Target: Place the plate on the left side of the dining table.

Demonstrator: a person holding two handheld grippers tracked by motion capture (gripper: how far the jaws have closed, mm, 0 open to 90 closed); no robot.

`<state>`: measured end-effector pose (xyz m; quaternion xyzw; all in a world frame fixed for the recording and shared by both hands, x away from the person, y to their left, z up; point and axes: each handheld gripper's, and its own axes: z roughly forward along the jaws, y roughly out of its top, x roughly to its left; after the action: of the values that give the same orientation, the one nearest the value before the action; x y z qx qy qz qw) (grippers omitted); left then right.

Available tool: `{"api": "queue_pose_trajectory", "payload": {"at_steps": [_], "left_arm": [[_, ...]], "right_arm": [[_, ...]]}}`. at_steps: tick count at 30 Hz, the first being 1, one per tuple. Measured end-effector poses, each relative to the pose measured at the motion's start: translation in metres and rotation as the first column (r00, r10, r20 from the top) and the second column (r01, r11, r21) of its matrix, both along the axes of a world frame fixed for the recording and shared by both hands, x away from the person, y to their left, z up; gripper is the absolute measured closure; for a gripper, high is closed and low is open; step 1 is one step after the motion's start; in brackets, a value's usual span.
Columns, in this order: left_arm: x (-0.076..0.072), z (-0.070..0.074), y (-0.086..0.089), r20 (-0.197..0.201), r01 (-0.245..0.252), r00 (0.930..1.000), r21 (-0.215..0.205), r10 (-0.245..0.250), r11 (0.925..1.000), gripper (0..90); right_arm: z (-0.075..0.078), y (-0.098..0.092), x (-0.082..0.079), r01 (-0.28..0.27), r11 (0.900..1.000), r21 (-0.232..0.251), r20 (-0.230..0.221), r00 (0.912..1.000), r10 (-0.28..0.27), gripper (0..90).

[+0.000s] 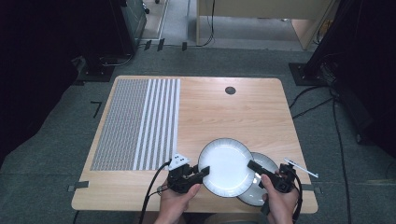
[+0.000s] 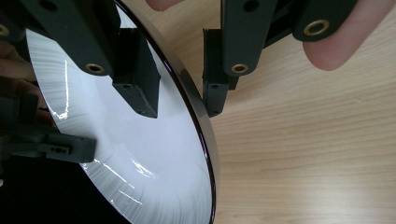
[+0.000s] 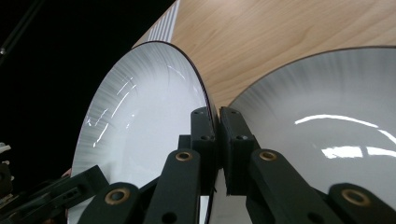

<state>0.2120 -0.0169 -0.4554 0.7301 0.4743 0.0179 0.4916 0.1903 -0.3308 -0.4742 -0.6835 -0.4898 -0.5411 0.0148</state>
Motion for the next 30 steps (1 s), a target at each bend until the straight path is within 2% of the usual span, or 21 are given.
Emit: {"api": "queue_pose_trajectory", "payload": {"at_steps": [6,12,20,28,30], "left_arm": [[0.004,0.005,0.016,0.006,-0.037,0.9993,-0.001,0.037,0.9993,68.4],[0.011,0.007,0.035,-0.006,-0.076,0.9971,-0.011,0.076,0.9971,69.2],[0.022,0.011,0.065,-0.019,-0.13,0.9913,-0.025,0.13,0.9911,70.0],[0.032,0.012,0.09,-0.028,-0.158,0.9871,-0.033,0.157,0.9868,71.0],[0.037,0.011,0.101,-0.03,-0.176,0.9841,-0.044,0.175,0.9833,71.5]], "right_arm": [[0.004,0.015,0.01,-0.015,1.0,-0.015,0.001,0.9999,0.015,85.6],[0.006,0.038,0.026,-0.042,0.999,-0.019,-0.005,0.9991,0.042,85.7],[0.011,0.065,0.046,-0.074,0.997,-0.028,-0.006,0.9972,0.074,85.7],[0.013,0.091,0.065,-0.105,0.994,-0.027,0.0,0.9945,0.105,85.7],[0.013,0.098,0.069,-0.11,0.994,-0.024,-0.004,0.9939,0.11,85.7]]}}
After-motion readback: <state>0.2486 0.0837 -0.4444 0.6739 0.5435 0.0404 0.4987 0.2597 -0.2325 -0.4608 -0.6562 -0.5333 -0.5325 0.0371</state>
